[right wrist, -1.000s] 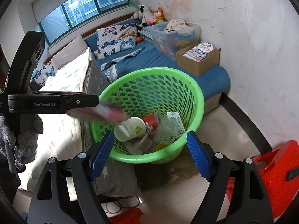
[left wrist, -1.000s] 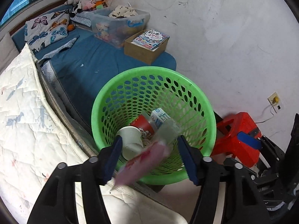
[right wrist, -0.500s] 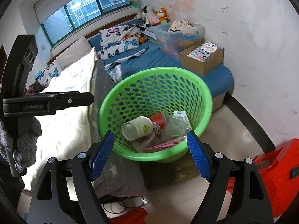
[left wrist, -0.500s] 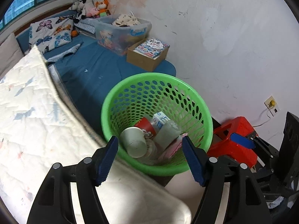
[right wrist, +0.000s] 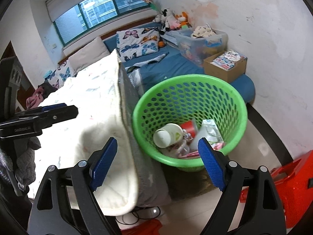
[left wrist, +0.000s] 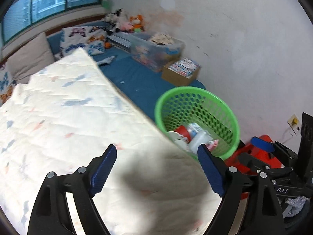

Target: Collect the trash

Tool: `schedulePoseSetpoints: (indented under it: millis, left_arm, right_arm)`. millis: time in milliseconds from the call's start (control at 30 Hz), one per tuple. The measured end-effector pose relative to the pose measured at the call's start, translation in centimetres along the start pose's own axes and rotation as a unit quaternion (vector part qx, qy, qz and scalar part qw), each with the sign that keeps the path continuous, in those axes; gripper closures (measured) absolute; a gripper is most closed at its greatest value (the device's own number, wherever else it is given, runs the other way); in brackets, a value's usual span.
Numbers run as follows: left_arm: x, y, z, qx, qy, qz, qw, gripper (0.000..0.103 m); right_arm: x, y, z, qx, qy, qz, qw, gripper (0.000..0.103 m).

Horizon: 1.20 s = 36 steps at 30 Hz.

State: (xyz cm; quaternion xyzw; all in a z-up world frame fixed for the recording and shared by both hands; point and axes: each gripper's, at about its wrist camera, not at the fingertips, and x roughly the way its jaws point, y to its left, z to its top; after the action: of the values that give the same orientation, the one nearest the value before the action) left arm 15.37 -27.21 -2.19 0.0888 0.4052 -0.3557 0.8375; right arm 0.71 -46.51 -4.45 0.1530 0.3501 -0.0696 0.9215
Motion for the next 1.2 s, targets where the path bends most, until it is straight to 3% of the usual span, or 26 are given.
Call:
schedulePoseSetpoints:
  millis: [333,667,1200]
  left_arm:
    - [-5.9,5.1,-2.9,-0.037,-0.053,0.054,0.9964,0.009]
    - [-10.1,8.4,-6.7,-0.067,-0.082,0.108,0.9884,0.007]
    - [-14.9,9.4,-10.3,-0.074,-0.13,0.185,0.9713,0.007]
  right_arm:
    - [0.2,5.5,-0.1,-0.041,-0.008,0.0,0.999,0.012]
    - [-0.3,9.0,-0.2,-0.061,-0.02,-0.003,0.998,0.006]
    - [-1.4,12.9,-1.2,-0.082,-0.045,-0.005,0.996,0.004]
